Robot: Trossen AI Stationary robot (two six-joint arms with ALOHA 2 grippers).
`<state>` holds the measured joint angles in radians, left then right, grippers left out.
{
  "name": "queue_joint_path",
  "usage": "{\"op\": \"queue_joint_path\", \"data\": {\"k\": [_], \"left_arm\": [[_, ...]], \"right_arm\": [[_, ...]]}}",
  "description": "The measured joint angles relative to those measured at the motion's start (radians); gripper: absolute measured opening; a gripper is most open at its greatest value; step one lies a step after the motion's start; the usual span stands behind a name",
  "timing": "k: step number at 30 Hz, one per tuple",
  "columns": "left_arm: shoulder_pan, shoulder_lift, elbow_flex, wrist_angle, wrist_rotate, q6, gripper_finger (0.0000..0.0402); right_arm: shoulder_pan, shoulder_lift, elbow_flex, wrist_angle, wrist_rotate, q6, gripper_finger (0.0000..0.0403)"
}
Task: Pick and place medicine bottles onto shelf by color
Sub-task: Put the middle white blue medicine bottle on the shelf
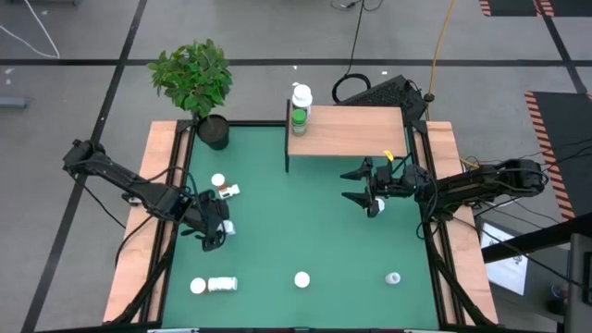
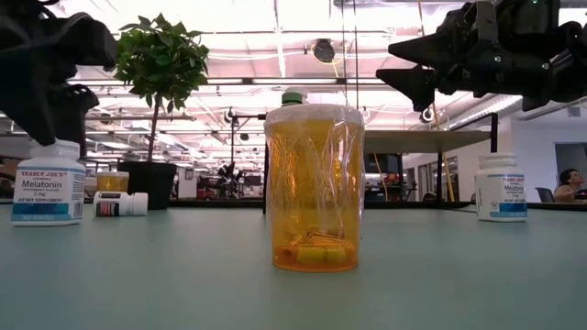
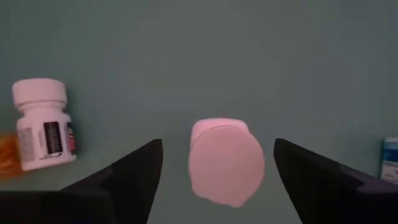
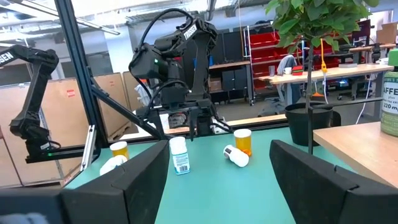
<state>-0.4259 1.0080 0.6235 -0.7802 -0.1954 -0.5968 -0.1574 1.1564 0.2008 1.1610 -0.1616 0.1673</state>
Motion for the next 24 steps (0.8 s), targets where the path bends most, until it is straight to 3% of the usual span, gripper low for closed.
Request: {"op": "queue_joint_path", "data": {"k": [13, 18, 24], "left_arm": [[0.003, 0.000, 0.000, -0.013, 0.004, -0.040, 0.0170], [0.054, 0.000, 0.015, 0.025, 0.007, -0.013, 0.0166], [0.187, 0.039, 0.152, 0.015, -0.012, 0.080, 0.0177]], "right_arm": [[0.000, 0.000, 0.000, 0.001, 0.000, -0.001, 0.0274], [0.000, 0.000, 0.000, 0.002, 0.000, -0.029, 0.0274], [0.000, 0.000, 0.000, 0.001, 0.000, -0.049, 0.0274]]}}
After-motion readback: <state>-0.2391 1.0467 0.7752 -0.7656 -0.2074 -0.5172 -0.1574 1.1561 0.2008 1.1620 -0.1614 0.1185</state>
